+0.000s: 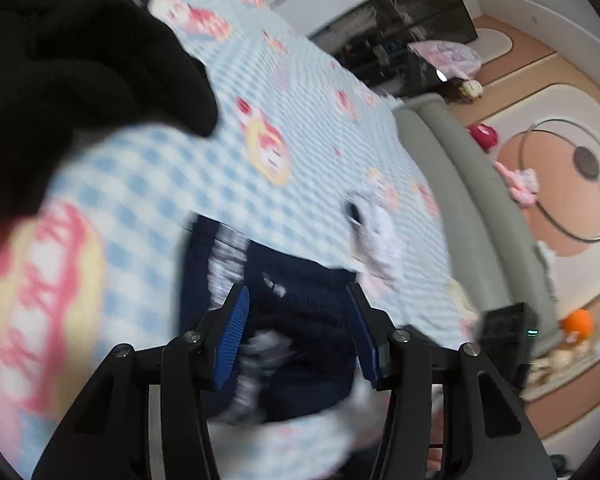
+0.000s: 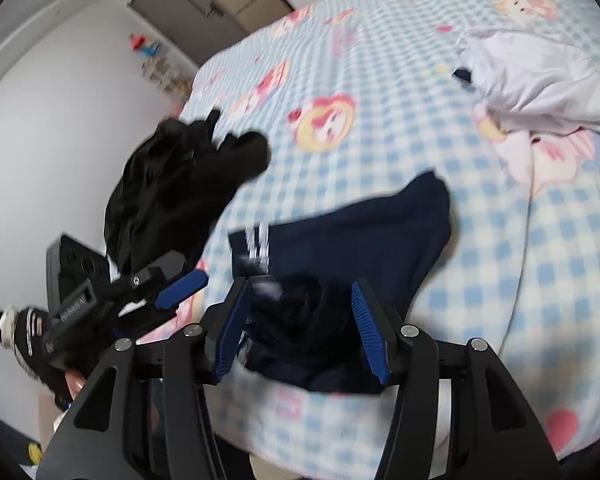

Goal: Fold clothes

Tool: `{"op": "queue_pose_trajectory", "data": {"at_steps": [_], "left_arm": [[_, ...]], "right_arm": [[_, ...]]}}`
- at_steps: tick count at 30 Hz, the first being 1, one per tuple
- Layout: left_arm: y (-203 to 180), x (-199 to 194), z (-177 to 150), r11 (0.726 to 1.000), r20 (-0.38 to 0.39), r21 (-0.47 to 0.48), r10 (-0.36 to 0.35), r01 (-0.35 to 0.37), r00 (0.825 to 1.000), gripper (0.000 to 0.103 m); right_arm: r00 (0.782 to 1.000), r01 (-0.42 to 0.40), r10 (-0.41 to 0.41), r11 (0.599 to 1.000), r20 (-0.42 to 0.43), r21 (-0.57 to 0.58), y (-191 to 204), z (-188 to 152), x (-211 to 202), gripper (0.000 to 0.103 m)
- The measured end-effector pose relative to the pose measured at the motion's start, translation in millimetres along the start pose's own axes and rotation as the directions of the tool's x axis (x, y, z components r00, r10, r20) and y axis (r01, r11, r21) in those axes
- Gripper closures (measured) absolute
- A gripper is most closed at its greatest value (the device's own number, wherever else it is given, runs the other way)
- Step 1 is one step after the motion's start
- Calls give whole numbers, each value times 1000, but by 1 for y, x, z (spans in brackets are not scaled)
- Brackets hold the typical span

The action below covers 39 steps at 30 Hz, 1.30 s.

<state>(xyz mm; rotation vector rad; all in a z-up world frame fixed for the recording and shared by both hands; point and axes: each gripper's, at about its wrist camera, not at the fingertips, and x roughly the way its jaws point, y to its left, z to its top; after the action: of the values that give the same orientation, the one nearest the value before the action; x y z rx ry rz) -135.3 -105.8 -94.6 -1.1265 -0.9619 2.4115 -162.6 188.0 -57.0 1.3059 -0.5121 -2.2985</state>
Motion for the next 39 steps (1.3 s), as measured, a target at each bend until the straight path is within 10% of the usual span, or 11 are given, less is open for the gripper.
{"op": "queue_pose_trajectory", "data": {"at_steps": [2, 6, 14, 17, 24, 34, 39], "left_arm": [[1, 2, -17, 981, 73, 129, 136, -144, 988, 59], [-11, 23, -33, 972, -12, 211, 108, -103, 994, 64], [-23, 62, -37, 946, -128, 304, 161, -116, 979, 60], [-35, 60, -41, 927, -107, 357, 164, -116, 981, 80], [-40, 43, -40, 923, -68, 369, 144, -109, 987, 86], [-60, 13, -13, 919, 87, 374, 97, -123, 991, 88], [-22, 69, 3, 963, -158, 239, 166, -126, 973, 69]], "right_arm": [[994, 110, -108, 991, 31, -72, 0, -3, 0, 47], [961, 274, -274, 920, 42, -281, 6, -18, 10, 63], [976, 180, -202, 960, -84, -213, -9, -18, 38, 55], [975, 198, -216, 950, -52, -240, -4, -17, 43, 63], [984, 162, -178, 941, -28, -299, 9, -16, 42, 89], [994, 87, -64, 950, 86, -299, 28, 8, 14, 91], [982, 183, -162, 935, 92, -304, 25, 23, 41, 82]]}}
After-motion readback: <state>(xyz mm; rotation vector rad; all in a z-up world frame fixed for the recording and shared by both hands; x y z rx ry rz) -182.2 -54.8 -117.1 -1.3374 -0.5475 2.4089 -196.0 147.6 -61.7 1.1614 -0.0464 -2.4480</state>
